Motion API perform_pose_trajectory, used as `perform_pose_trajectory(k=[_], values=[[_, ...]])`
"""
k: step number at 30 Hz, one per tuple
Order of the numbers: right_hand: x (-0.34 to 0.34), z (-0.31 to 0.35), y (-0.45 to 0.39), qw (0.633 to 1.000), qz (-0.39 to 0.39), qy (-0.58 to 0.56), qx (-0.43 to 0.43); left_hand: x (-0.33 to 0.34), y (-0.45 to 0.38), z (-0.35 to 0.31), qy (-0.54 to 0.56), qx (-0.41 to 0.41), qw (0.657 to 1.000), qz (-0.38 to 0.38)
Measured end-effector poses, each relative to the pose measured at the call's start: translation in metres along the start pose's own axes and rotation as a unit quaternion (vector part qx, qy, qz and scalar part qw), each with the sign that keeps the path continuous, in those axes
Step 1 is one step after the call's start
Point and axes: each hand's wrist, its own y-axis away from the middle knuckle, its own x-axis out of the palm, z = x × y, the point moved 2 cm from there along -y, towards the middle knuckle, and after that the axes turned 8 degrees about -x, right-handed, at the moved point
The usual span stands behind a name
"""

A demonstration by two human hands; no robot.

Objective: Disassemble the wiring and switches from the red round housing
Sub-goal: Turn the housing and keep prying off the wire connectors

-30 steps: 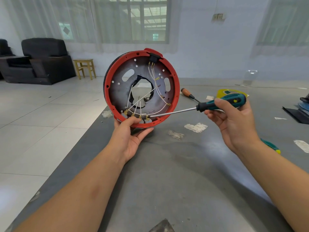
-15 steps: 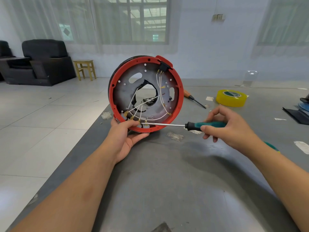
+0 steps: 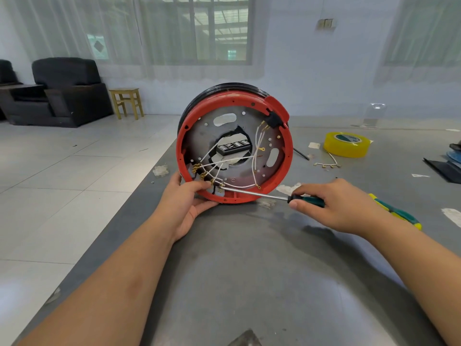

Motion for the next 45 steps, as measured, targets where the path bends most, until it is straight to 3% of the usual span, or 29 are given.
perform_pose_trajectory(k=[16, 34, 45], values=[[0.004, -0.011, 0.001, 0.994, -0.059, 0.088, -0.011, -0.005, -0.001, -0.002, 0.020, -0.013, 1.000, 0.016], [0.010, -0.020, 0.000, 0.993, -0.032, 0.110, 0.012, -0.007, -0.002, 0.000, -0.074, -0.003, 0.997, 0.029], [0.015, -0.003, 0.005, 0.980, -0.081, 0.182, 0.000, -0.005, 0.000, -0.002, -0.024, 0.001, 1.000, -0.006]])
